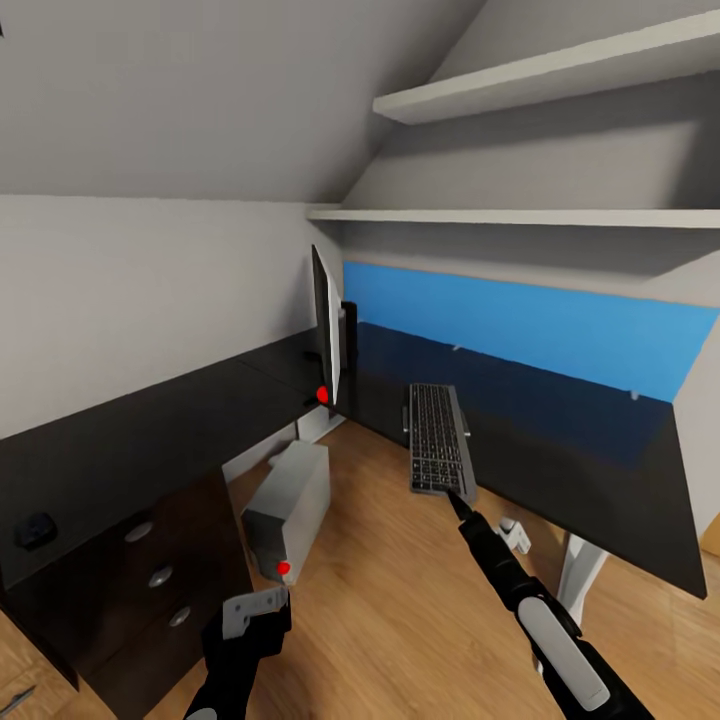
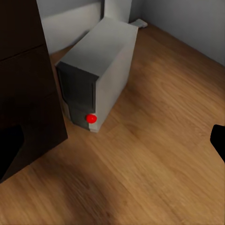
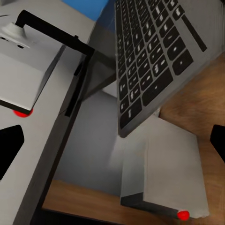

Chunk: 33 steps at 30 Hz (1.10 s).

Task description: In the bedroom, organize the workspace by keeping the computer under the desk, ensuring the monitor is on the desk, placing the keyboard on the desk next to the monitor, placing the mouse on the desk next to the keyboard, moving the folder from the swivel chair onto the desk next to the mouse, stacking the notebook on top of the folder with the pen on top of the notebook, and positioning the swivel chair next to the desk.

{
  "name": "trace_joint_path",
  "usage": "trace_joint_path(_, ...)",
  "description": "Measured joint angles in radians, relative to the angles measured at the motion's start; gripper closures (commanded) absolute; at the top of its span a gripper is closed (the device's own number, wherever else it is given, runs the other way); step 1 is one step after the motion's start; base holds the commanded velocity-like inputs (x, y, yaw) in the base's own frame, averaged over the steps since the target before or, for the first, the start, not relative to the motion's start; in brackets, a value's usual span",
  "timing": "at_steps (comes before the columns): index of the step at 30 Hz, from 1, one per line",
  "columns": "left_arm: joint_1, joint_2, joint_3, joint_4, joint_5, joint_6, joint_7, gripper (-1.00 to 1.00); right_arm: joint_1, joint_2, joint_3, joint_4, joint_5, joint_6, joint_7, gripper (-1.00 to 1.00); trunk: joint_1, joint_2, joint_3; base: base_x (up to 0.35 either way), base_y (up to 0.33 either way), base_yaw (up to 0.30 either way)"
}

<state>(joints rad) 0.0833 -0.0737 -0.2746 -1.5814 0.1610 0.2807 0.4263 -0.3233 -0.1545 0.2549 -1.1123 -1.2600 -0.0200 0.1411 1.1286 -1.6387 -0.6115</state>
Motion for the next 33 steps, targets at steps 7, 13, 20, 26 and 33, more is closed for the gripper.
trace_joint_path(7, 0.000, 0.000, 0.000, 0.000, 0.000, 0.000, 0.000, -1.00, -0.001, 0.040, -0.002, 0.000, -0.001, -0.004, -0.002, -1.00, 0.027, -0.049, -0.022, 0.000, 0.000, 0.000)
trace_joint_path(13, 0.000, 0.000, 0.000, 0.000, 0.000, 0.000, 0.000, -1.00, -0.001, 0.066, -0.004, -0.002, -0.002, -0.072, -0.002, -1.00, 0.050, -0.091, -0.041, 0.000, 0.000, 0.000)
trace_joint_path(20, 0.000, 0.000, 0.000, 0.000, 0.000, 0.000, 0.000, -1.00, 0.000, 0.083, -0.002, -0.001, -0.003, -0.206, -0.002, -1.00, 0.077, -0.140, -0.063, 0.000, 0.000, 0.000)
trace_joint_path(26, 0.000, 0.000, 0.000, 0.000, 0.000, 0.000, 0.000, -1.00, 0.000, 0.097, -0.001, 0.014, -0.007, -0.232, -0.003, -1.00, 0.100, -0.182, -0.082, 0.000, 0.000, 0.000)
trace_joint_path(33, 0.000, 0.000, 0.000, 0.000, 0.000, 0.000, 0.000, -1.00, 0.000, 0.108, -0.002, 0.020, -0.067, -0.234, -0.003, -1.00, 0.127, -0.231, -0.103, 0.000, 0.000, 0.000)
